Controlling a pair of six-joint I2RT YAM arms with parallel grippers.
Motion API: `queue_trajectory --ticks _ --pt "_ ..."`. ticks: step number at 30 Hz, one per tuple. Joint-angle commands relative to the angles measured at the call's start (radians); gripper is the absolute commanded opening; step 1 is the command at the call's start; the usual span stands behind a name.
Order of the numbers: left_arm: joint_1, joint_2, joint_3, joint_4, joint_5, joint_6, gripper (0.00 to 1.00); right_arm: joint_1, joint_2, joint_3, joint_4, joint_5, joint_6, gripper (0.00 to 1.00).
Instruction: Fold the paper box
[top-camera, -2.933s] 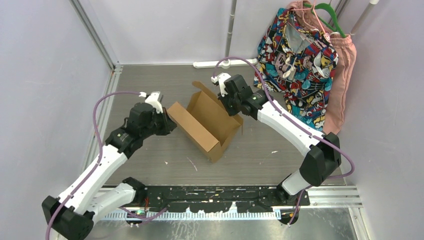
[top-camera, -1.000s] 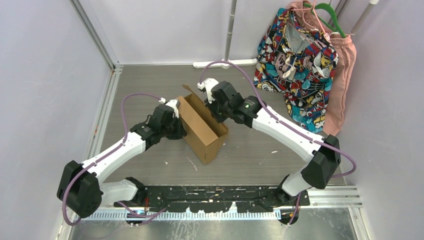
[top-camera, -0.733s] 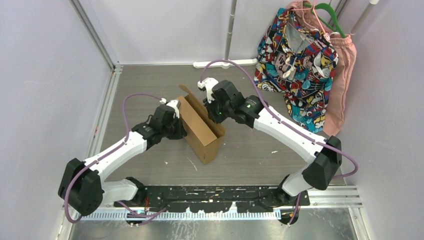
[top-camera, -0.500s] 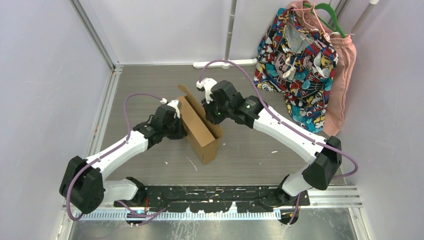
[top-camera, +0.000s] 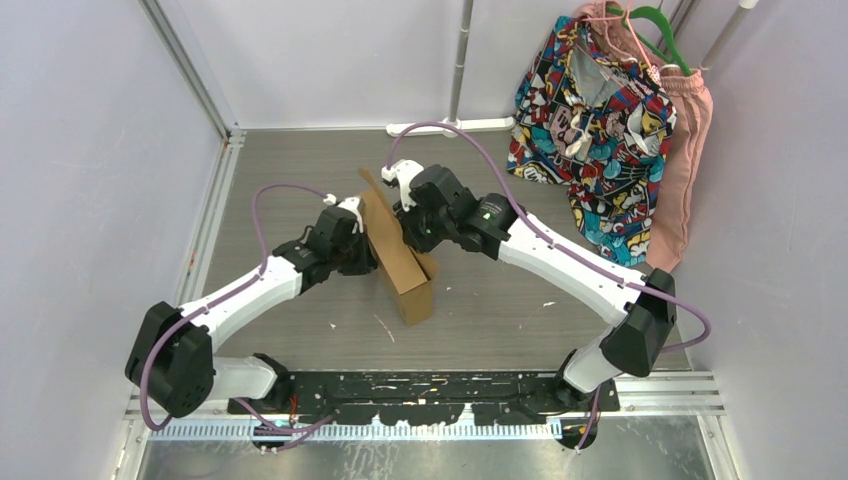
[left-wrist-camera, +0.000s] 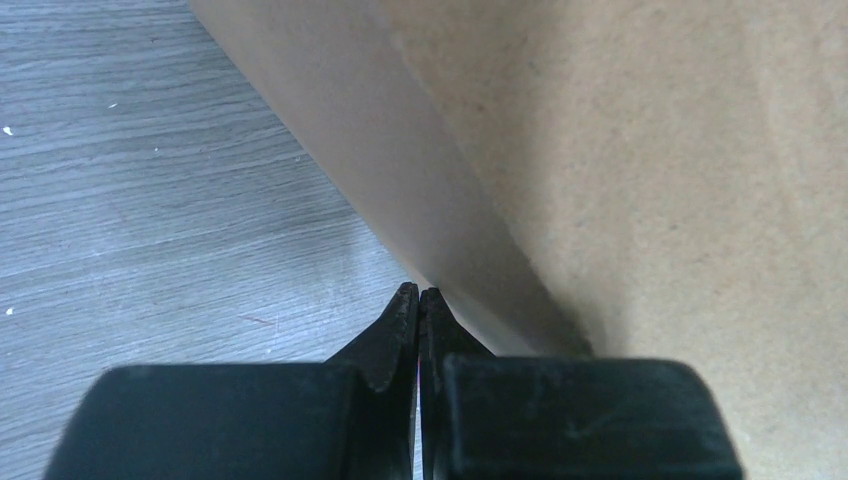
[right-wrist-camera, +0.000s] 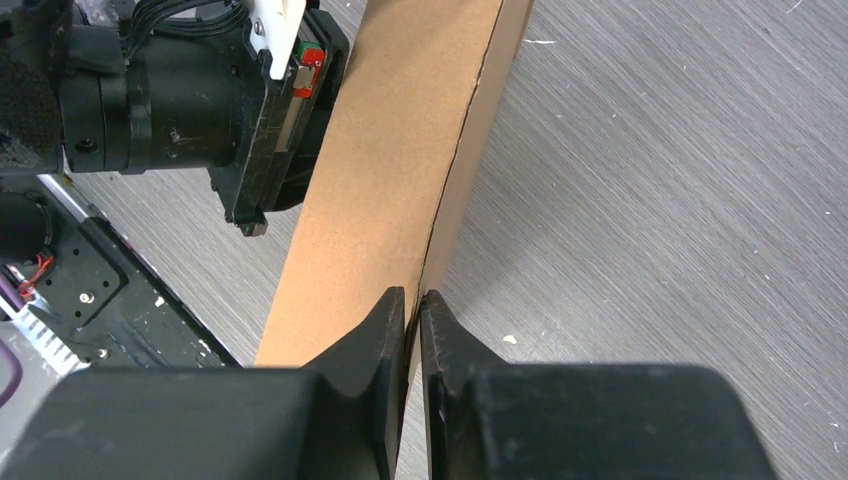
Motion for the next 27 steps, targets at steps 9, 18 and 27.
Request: queue_trajectory --ticks 9,18,27 --pt "-0.042 0.017 0.069 0.061 -0.007 -0.017 0.00 0.069 0.057 0.053 -0.009 -0.004 0.006 0.18" --pt "-0.057 0.016 0.079 0.055 -0.020 -0.018 0.00 0.098 0.113 0.090 -0.049 0.061 -0.008 0.23" --pt "-0.059 -0.012 0.074 0.045 -0.042 -0.009 0.00 0.122 0.196 0.095 -0.081 0.113 -0.019 0.21"
